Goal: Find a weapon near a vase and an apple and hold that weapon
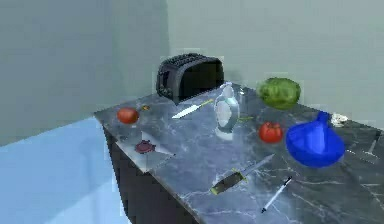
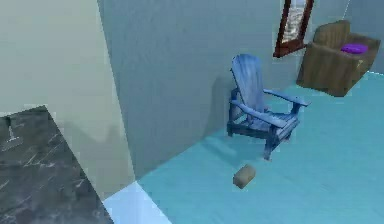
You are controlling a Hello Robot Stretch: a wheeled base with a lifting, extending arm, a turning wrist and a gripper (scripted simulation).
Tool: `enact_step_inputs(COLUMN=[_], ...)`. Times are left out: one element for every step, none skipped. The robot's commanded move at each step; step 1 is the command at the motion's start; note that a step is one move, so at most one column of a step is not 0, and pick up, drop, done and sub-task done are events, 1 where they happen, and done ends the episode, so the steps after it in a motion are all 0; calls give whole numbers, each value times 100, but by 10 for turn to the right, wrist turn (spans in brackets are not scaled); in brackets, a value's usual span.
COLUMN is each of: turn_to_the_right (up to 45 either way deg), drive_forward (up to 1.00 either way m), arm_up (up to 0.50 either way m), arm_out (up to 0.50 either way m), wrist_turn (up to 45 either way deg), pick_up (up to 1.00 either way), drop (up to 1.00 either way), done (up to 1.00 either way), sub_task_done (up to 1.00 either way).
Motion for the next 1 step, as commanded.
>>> enact_step_inputs(turn_to_the_right=[-450], drive_forward=[0], arm_up=[0], arm_out=[0], wrist_turn=[0], pick_up=[0], drop=[0], done=[0], sub_task_done=[0])
